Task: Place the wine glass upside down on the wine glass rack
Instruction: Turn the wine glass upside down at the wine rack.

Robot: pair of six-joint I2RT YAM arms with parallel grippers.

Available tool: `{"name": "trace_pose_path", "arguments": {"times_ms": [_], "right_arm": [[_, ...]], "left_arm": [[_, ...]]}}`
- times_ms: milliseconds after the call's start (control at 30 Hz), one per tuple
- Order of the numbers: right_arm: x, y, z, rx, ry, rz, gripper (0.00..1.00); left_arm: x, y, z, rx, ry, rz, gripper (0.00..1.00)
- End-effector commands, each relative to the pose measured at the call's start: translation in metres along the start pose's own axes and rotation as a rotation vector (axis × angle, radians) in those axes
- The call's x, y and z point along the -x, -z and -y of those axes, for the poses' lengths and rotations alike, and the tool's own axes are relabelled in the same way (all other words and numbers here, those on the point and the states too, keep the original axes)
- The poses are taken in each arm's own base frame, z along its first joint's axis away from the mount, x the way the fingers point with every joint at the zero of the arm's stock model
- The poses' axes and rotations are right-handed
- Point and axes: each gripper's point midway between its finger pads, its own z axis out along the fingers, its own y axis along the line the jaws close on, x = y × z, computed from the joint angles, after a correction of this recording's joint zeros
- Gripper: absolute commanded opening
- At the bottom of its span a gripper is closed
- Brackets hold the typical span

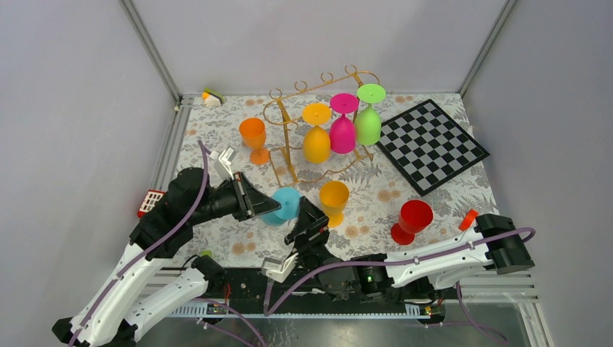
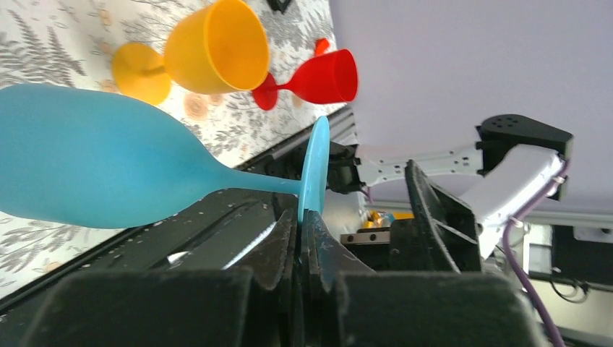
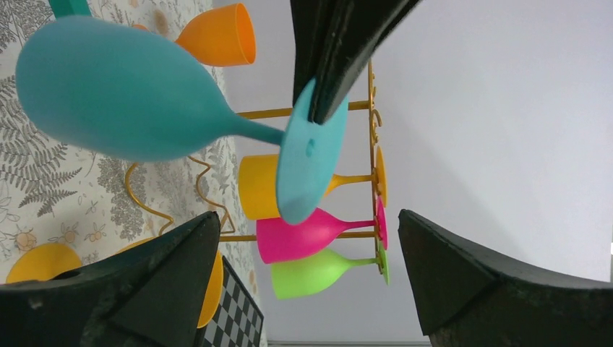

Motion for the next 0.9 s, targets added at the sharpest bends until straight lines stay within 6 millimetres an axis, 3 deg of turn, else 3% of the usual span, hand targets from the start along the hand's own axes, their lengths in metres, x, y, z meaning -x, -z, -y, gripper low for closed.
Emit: {"name": "trace_pose_path", "arguments": {"times_ms": [0, 333, 867], "right_arm": [[-0.001, 0.002, 0.005, -0.009, -0.109, -0.007, 1.00], [-0.012, 0.007, -0.006, 0.109, -0.315, -0.005, 1.00], [-0.030, 0.021, -0.003, 0.351, -0.958, 0.033, 1.00]], "left_arm": [[0.019, 0.011, -0.001, 0.045, -0.071, 0.112, 0.00], [0.029, 0.017, -0.029, 0.169, -0.090, 0.202, 0.00], [0.020, 0.013, -0.049, 0.206, -0.061, 0.191, 0.00]]}}
